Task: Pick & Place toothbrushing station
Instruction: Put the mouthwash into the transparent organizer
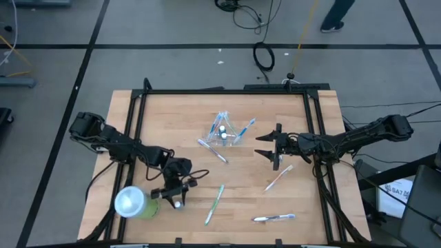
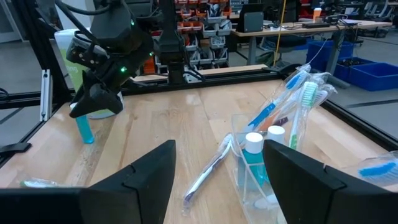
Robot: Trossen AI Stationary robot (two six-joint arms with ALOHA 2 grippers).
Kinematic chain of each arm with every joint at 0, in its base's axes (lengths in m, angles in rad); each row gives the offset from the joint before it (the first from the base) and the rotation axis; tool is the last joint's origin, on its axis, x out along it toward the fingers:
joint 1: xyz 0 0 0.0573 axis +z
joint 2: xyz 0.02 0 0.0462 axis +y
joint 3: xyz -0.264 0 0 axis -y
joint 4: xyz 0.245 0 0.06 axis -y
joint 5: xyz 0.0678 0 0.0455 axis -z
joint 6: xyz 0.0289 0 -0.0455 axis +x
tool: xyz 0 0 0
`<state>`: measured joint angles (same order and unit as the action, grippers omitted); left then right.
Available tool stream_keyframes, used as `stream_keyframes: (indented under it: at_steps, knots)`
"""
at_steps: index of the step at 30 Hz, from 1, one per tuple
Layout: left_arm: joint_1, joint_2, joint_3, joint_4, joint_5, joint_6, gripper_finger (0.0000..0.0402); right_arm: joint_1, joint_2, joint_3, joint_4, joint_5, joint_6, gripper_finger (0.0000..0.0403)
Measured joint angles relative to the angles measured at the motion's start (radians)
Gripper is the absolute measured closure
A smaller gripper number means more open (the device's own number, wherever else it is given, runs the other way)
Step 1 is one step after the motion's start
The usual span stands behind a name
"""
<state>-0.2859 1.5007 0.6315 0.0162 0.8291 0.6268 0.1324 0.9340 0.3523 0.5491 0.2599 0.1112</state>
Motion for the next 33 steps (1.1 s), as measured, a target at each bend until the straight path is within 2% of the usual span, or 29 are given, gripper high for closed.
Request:
stream_keyframes:
  at_steps: [21,24,30,33]
  knots:
    - [-0.007,0.000,0.000,-0.043,-0.026,0.048,0.0226,0.000,0.000,0.000,0.000,0.000,0.000,0.0170]
    - [-0.007,0.000,0.000,-0.043,-0.042,0.049,0.0239,0.000,0.000,0.000,0.000,0.000,0.000,0.0169]
    - [-0.007,0.000,0.000,-0.038,-0.044,0.049,0.0293,0.000,0.000,0.000,0.000,0.000,0.000,0.0170]
    - [-0.007,0.000,0.000,-0.039,-0.043,0.048,0.0304,0.000,0.000,0.000,0.000,0.000,0.000,0.0170]
